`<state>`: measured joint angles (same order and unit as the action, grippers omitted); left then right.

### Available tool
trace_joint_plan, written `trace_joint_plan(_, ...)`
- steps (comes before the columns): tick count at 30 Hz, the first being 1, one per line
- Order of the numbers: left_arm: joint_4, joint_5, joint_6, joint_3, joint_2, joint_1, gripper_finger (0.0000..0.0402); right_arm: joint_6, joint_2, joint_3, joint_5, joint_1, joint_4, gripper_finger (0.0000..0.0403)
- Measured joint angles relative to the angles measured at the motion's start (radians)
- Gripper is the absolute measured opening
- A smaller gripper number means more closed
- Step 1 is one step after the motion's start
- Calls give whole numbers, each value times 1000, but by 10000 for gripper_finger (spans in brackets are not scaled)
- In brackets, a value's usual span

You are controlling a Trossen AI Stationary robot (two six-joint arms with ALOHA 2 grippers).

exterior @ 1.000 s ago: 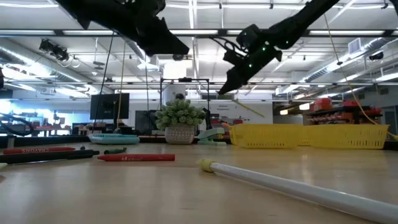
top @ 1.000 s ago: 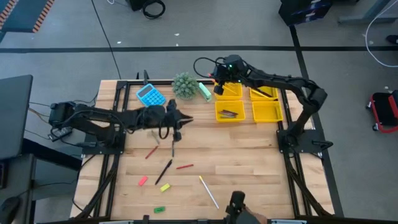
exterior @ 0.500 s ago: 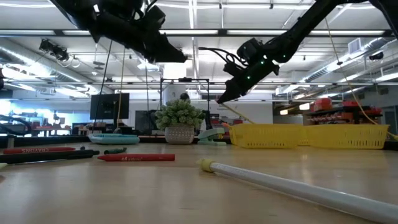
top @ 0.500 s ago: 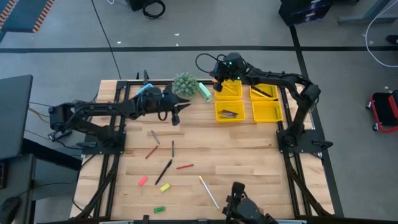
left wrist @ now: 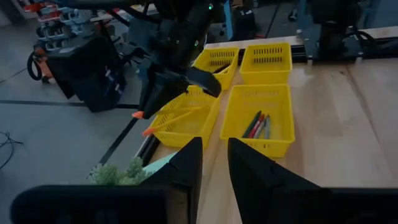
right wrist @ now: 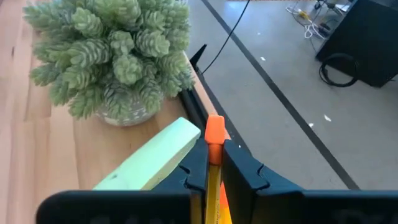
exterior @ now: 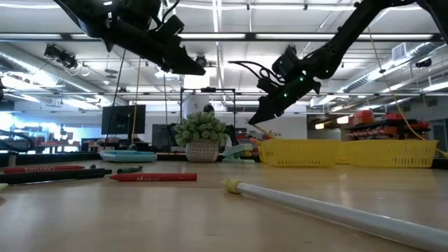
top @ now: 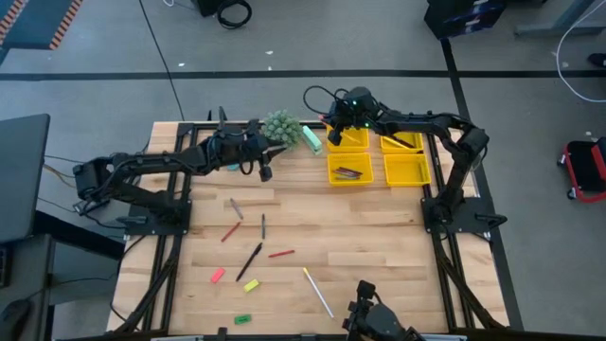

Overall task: Sort crayons/erasers/pens/pencils in bins
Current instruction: Put the yellow pencil into the top left yellow bin

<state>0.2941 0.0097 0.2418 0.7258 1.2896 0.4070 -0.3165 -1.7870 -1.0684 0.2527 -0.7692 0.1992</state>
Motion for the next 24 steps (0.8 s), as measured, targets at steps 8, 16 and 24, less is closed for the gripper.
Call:
trace_joint_plan(8, -11, 0, -44, 0, 0, -1, 81, 0, 0, 55, -15, -3, 52, 40)
trace_joint_plan(16, -5, 0, -47, 0, 0, -1, 93, 32, 0, 96, -27, -3, 91, 45)
trace_joint_plan(24, -12, -2, -84, 0, -1, -16, 95, 78, 0, 120, -28, -9, 83, 48)
